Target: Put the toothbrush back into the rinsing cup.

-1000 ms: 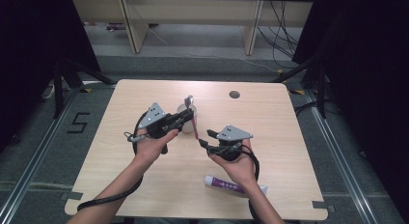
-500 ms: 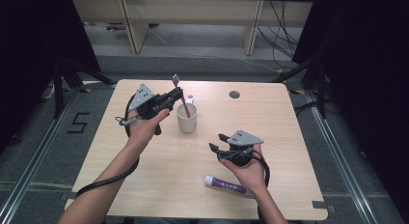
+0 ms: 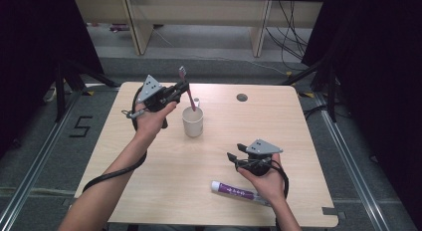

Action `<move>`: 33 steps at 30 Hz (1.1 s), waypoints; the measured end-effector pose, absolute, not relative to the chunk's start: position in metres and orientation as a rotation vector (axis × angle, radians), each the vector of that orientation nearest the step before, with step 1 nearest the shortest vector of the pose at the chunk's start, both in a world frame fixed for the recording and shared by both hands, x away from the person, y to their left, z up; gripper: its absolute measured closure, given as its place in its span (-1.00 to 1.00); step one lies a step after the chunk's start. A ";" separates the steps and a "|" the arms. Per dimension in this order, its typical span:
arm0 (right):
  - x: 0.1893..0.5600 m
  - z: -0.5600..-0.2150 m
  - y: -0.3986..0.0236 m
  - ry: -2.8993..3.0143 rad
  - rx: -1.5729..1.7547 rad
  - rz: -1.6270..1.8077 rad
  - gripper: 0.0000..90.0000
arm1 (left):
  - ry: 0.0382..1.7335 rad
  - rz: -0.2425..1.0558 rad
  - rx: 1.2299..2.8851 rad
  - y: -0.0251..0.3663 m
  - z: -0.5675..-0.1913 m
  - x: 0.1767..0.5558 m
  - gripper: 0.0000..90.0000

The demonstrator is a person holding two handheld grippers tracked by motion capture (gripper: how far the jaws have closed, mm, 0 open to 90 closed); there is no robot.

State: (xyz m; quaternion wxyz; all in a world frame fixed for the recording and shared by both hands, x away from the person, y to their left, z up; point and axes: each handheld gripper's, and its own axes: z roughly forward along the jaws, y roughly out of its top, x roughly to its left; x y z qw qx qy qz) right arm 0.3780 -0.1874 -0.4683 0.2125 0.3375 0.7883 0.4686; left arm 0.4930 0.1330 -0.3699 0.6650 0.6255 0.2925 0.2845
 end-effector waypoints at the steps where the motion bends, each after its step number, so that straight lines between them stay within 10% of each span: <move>1: 0.376 -0.469 -0.190 2.181 0.979 1.319 0.07 | 0.651 0.650 1.415 0.131 -0.368 0.497 0.84; 33: 0.374 -0.470 -0.199 2.157 0.967 1.330 0.05 | 0.711 0.718 1.483 0.108 -0.382 0.550 0.83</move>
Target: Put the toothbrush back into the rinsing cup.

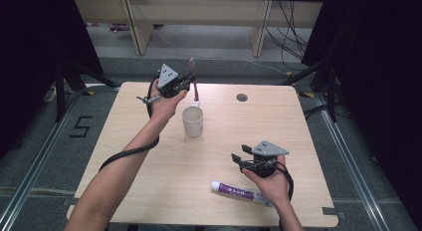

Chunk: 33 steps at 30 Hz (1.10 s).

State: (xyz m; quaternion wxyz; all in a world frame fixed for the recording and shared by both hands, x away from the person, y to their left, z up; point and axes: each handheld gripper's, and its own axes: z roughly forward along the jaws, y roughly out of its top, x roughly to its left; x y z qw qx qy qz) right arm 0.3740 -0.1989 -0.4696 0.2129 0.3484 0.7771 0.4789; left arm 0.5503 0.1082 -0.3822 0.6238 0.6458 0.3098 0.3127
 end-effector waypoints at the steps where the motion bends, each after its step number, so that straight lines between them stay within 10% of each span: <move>1: 0.373 -0.469 -0.199 2.170 0.984 1.328 0.05 | 0.708 0.729 1.493 0.107 -0.383 0.552 0.84; 33: 0.371 -0.467 -0.200 2.182 0.993 1.327 0.04 | 0.720 0.766 1.602 0.098 -0.411 0.560 0.83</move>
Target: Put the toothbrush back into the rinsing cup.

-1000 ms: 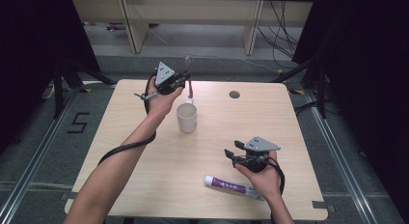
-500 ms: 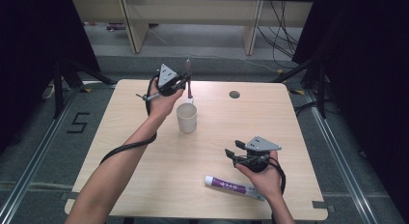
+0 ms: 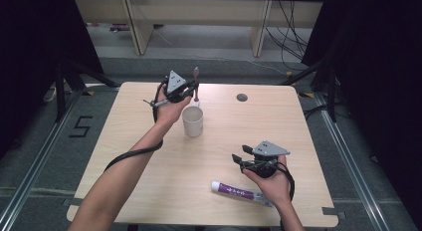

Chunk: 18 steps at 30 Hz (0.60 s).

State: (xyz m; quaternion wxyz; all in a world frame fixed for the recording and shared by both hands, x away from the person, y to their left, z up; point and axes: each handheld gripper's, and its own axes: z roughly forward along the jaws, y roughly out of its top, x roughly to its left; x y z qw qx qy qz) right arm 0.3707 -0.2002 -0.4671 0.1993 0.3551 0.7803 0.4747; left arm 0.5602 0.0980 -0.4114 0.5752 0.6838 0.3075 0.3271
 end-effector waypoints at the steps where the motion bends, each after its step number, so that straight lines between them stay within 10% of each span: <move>1: 0.371 -0.467 -0.200 2.180 0.995 1.325 0.04 | 0.723 0.763 1.607 0.098 -0.413 0.560 0.83; 18: 0.371 -0.467 -0.200 2.186 0.991 1.321 0.04 | 0.766 0.723 1.662 0.096 -0.429 0.560 0.83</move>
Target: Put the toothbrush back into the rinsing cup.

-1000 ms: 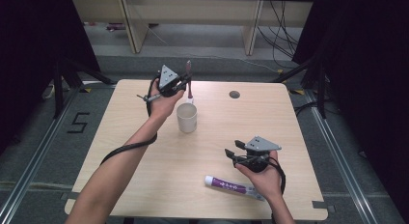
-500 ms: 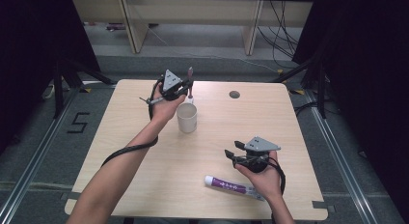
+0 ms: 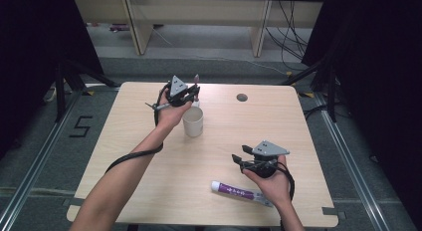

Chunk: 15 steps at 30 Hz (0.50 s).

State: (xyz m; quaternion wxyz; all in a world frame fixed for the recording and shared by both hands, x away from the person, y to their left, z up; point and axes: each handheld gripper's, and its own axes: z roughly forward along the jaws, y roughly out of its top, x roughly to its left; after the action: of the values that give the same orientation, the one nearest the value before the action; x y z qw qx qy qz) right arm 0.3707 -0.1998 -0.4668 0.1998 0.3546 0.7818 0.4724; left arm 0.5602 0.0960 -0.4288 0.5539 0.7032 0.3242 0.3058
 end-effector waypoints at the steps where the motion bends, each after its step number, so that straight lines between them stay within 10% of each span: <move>1: 0.371 -0.467 -0.200 2.185 0.992 1.320 0.04 | 0.767 0.722 1.663 0.096 -0.429 0.560 0.83; 15: 0.372 -0.468 -0.200 2.184 0.962 1.319 0.04 | 0.781 0.714 1.677 0.095 -0.434 0.561 0.83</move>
State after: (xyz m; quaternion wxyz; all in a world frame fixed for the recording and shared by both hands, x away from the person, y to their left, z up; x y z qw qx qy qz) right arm 0.3717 -0.2001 -0.4677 0.2061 0.3451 0.7838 0.4734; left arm 0.5609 0.0954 -0.4343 0.5474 0.7078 0.3294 0.3015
